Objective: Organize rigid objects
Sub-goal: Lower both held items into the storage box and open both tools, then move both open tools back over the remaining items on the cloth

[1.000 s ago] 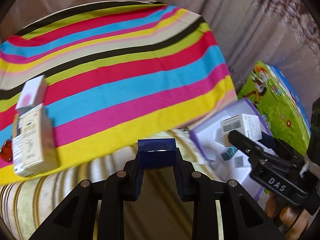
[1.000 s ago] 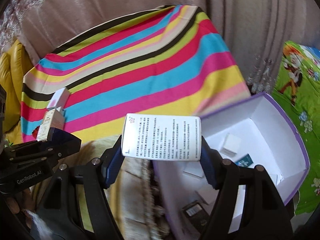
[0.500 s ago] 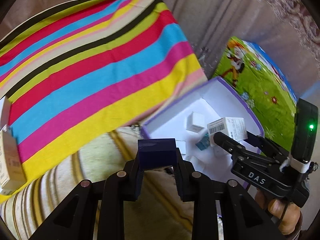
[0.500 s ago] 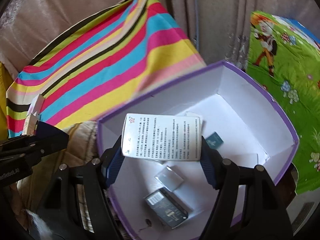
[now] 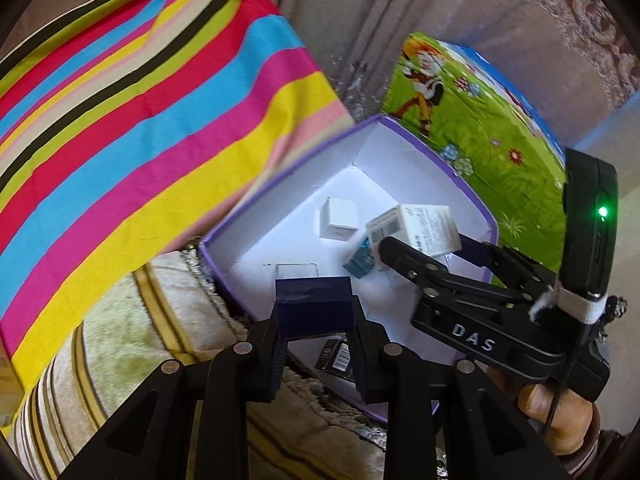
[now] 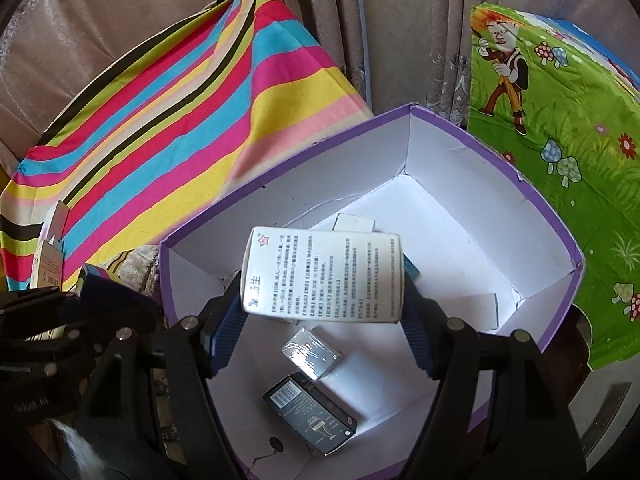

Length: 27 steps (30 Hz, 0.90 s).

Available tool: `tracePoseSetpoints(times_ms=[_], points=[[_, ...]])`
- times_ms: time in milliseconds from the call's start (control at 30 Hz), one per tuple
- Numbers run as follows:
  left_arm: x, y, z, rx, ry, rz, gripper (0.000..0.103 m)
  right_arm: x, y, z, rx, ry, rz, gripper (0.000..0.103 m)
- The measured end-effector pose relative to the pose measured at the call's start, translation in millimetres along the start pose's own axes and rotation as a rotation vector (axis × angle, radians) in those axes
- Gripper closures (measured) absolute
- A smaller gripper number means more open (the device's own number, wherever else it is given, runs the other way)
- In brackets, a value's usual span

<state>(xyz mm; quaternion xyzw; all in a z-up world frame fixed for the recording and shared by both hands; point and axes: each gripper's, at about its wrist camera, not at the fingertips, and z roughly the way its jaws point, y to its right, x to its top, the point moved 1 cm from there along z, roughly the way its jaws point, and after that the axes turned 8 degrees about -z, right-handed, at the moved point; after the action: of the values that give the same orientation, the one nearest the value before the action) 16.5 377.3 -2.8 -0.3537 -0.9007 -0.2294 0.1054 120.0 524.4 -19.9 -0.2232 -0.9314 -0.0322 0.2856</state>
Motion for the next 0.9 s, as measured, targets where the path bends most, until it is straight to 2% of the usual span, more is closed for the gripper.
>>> tracePoseSetpoints(times_ms=[100, 267, 567, 900], points=[[0.3, -0.2, 3.0, 0.003, -0.011, -0.007, 0.070, -0.2, 0.2, 0.9, -0.006, -0.004, 0.009, 0.025], [1.6, -7.3, 1.1, -0.012, -0.006, -0.045, 0.056, -0.9, -1.4, 0.4, -0.006, -0.002, 0.009, 0.021], [0.7, -24.4, -9.0, -0.029, 0.018, -0.115, 0.056, -1.0, -6.0, -0.2, 0.008, -0.006, 0.007, 0.020], [-7.4, -52.6, -35.1, -0.031, 0.089, -0.194, 0.056, 8.8, -30.1, -11.7, 0.056, 0.014, -0.039, 0.020]])
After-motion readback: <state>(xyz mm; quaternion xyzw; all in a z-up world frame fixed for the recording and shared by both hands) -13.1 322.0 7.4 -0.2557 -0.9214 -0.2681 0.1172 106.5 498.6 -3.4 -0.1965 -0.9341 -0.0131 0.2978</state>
